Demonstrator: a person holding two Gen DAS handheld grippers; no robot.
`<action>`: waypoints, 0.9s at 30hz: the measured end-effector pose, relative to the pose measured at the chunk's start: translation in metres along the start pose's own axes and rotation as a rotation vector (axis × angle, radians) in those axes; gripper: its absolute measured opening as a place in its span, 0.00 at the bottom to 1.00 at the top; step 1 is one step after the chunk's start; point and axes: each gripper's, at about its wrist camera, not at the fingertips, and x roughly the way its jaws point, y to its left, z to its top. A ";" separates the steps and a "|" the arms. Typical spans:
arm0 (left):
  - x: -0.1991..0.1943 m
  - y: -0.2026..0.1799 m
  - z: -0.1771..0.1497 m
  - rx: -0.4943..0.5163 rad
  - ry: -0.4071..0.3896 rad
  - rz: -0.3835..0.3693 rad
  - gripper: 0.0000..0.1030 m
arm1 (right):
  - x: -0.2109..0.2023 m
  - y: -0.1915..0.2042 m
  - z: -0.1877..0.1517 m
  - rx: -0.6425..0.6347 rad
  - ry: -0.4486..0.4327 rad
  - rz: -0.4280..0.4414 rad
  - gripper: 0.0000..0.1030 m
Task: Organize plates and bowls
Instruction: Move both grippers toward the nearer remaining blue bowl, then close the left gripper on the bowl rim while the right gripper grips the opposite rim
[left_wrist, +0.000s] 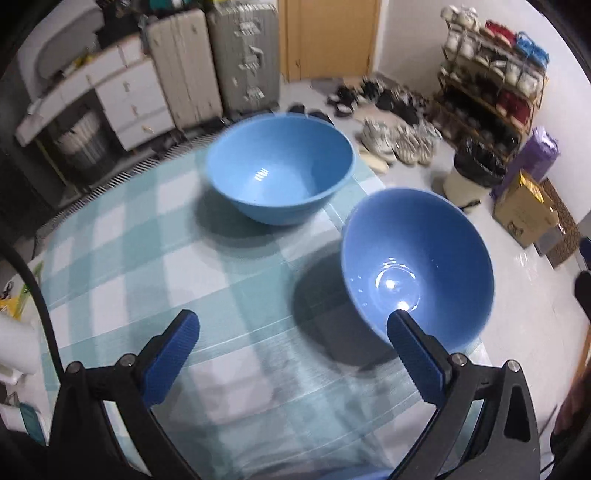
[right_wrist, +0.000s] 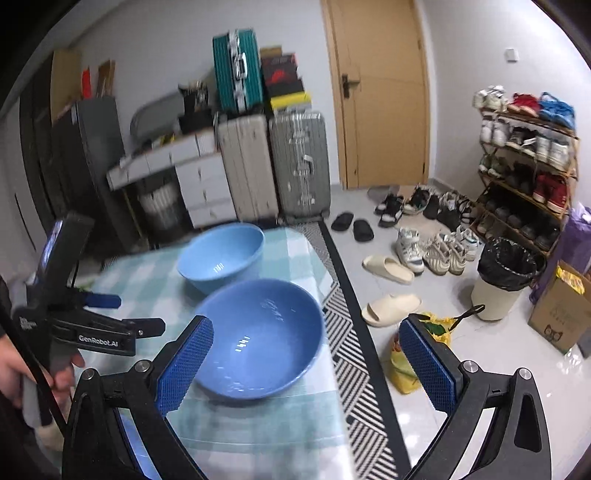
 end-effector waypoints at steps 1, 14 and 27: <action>0.008 -0.005 0.004 0.009 0.014 -0.003 0.99 | 0.012 -0.002 0.002 -0.012 0.023 -0.008 0.99; 0.069 -0.023 0.020 -0.041 0.143 -0.013 0.83 | 0.140 -0.017 0.009 -0.068 0.283 -0.027 0.99; 0.079 -0.013 0.005 -0.166 0.230 -0.118 0.22 | 0.170 -0.014 -0.014 0.000 0.438 0.060 0.46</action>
